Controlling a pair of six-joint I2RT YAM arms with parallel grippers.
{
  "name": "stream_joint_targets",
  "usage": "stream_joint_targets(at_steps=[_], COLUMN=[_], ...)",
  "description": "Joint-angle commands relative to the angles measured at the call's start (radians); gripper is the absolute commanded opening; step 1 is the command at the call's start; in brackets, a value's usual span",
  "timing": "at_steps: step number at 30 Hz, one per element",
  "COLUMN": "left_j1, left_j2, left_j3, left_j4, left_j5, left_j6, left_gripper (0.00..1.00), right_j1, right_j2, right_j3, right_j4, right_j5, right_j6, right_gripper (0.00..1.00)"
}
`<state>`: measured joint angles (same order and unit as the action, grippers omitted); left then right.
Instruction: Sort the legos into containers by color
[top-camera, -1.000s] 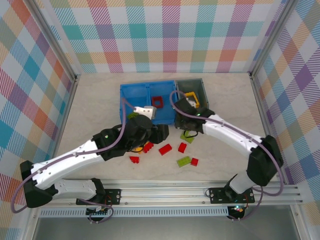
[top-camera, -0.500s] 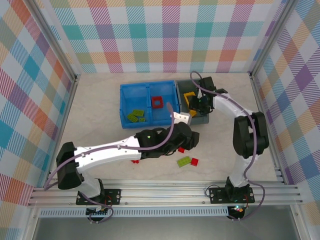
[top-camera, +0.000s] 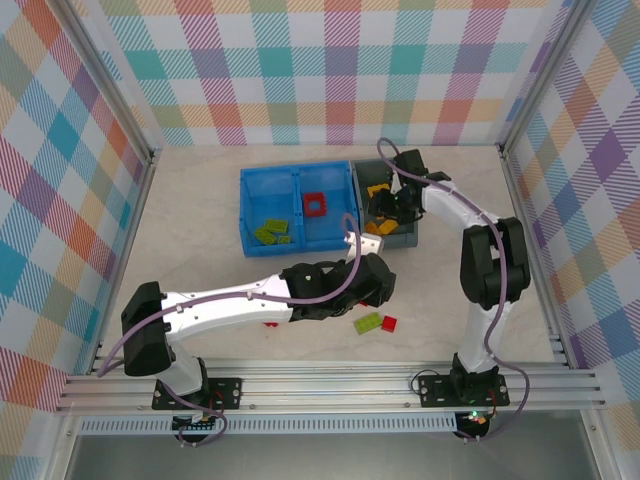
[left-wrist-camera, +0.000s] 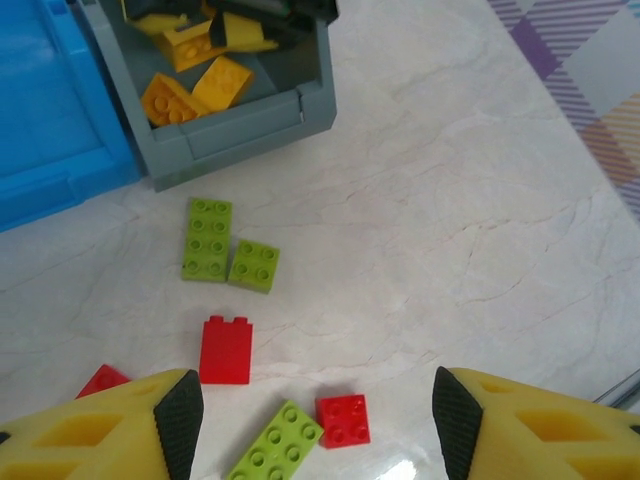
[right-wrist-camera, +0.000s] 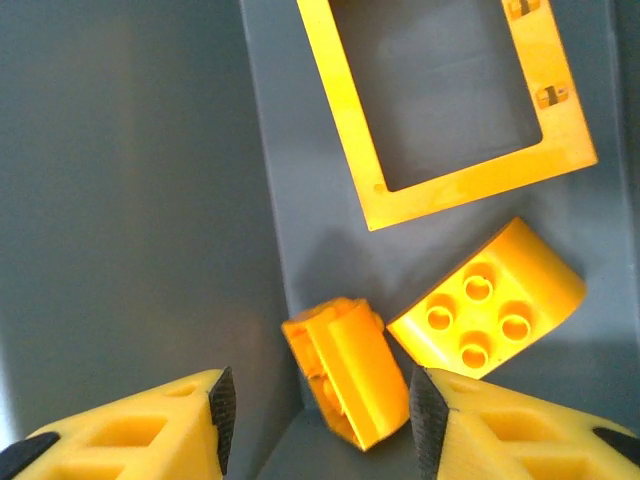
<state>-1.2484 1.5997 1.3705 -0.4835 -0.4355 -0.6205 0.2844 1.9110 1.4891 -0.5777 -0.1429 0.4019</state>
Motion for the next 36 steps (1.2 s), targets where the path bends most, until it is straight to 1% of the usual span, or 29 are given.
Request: stream_joint_targets(at_steps=[1,5,6,9,12,14,16,20,22,24,26,27,31,34,36], left_j1=[0.033,0.108,0.134,0.191,0.243,0.273,0.302,0.316,0.316,0.316,0.316,0.316,0.316,0.316,0.317], left_j2=[-0.021,-0.035,-0.028,0.020,0.085,0.122,0.161,0.241,0.274,0.297,0.312,0.320,0.328,0.302,0.266], left_j3=[-0.039,-0.103,-0.118,-0.132,-0.124,-0.116,-0.105,-0.074,-0.070,-0.069,-0.071,-0.073,-0.078,-0.087,-0.080], left_j4=[-0.100,-0.143,-0.148,-0.199,-0.237,-0.242,-0.240,-0.248,-0.245,-0.239,-0.225,-0.217,-0.183,-0.156,-0.157], left_j5=[0.048,0.170,0.222,0.284,0.309,0.319,0.357,0.372,0.376,0.377,0.376,0.374,0.376,0.363,0.342], left_j6=[0.007,0.119,0.168,0.293,0.385,0.431,0.473,0.519,0.531,0.535,0.535,0.535,0.526,0.513,0.498], left_gripper=[0.67,0.71,0.72,0.73,0.75,0.77,0.78,0.77,0.76,0.75,0.71,0.67,0.41,0.31,0.29], right_j1=[-0.001,0.011,0.020,0.065,0.136,0.206,0.293,0.425,0.460,0.467,0.467,0.467,0.467,0.467,0.467], right_j2=[-0.144,-0.330,-0.392,-0.572,-0.779,-0.914,-1.025,-1.181,-1.240,-1.265,-1.268,-1.265,-1.222,-1.200,-1.192], right_j3=[0.011,-0.064,-0.103,-0.258,-0.416,-0.505,-0.570,-0.641,-0.651,-0.644,-0.627,-0.616,-0.581,-0.570,-0.567], right_j4=[-0.036,-0.052,-0.050,-0.043,-0.070,-0.104,-0.162,-0.262,-0.306,-0.339,-0.356,-0.358,-0.345,-0.329,-0.320], right_j5=[0.008,0.038,0.040,0.033,0.029,0.043,0.079,0.138,0.161,0.170,0.179,0.182,0.183,0.185,0.189], right_j6=[-0.018,-0.014,-0.010,0.019,0.067,0.114,0.190,0.323,0.365,0.373,0.367,0.363,0.346,0.339,0.335], right_gripper=[0.51,0.53,0.54,0.57,0.62,0.64,0.65,0.65,0.65,0.65,0.65,0.65,0.64,0.64,0.63])
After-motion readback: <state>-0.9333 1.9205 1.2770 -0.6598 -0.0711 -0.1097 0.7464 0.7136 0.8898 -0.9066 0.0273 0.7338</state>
